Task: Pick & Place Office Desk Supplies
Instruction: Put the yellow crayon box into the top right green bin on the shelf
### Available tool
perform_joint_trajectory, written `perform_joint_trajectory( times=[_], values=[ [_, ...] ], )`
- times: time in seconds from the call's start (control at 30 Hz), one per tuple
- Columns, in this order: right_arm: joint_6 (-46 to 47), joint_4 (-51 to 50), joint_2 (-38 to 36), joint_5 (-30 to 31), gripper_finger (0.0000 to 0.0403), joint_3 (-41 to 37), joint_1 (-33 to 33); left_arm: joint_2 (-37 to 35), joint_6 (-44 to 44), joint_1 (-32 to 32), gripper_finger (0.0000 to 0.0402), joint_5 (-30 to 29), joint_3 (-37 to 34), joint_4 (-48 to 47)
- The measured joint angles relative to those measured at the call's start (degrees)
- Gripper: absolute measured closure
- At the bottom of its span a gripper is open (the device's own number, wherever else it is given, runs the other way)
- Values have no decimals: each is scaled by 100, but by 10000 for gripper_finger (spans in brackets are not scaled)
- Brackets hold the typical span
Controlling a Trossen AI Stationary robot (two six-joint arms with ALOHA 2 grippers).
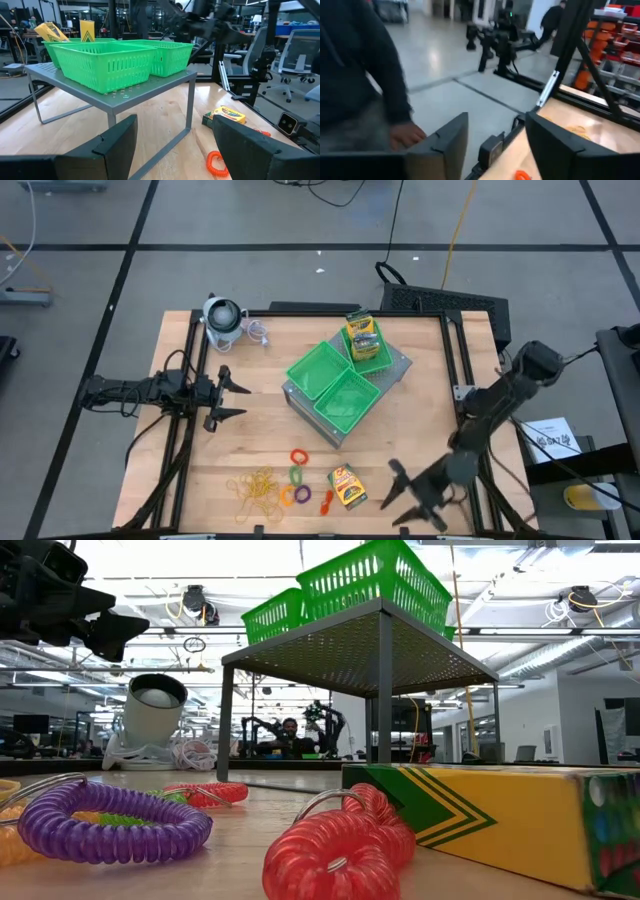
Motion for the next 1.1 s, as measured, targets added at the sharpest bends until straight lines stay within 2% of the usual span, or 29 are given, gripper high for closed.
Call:
perform_joint_trajectory(
  times=[0.07, 0.17, 0.27, 0.33, 0.47, 0.67, 0.9, 1.1],
  values=[
    [-159, -551, 370, 332, 183, 452, 86, -1, 0, 0, 137, 0, 0, -1],
    [-281, -2054, 935, 965, 160, 1219, 110, 0, 0, 0, 137, 0, 0, 0],
    [-312, -3312, 1530, 1533, 155, 1877, 47, -1, 0, 0, 137, 0, 1, 0],
    [-312, -3619, 1887, 1724, 158, 2143, -8, 0, 0, -2, 137, 0, 0, 0],
    [-314, -3332, 2374, 1725, 171, 2309, -56, 0, 0, 0, 137, -1, 0, 0],
    [-109, -2901, 2711, 1746, 188, 2337, -245, -2, 0, 0, 137, 0, 0, 0],
    [-99, -2325, 3242, 1746, 192, 2337, -429, -1, 0, 0, 137, 0, 1, 1],
    [485, -2572, 3352, 1792, 193, 2334, -600, -2, 0, 0, 137, 0, 0, -2]
  ],
)
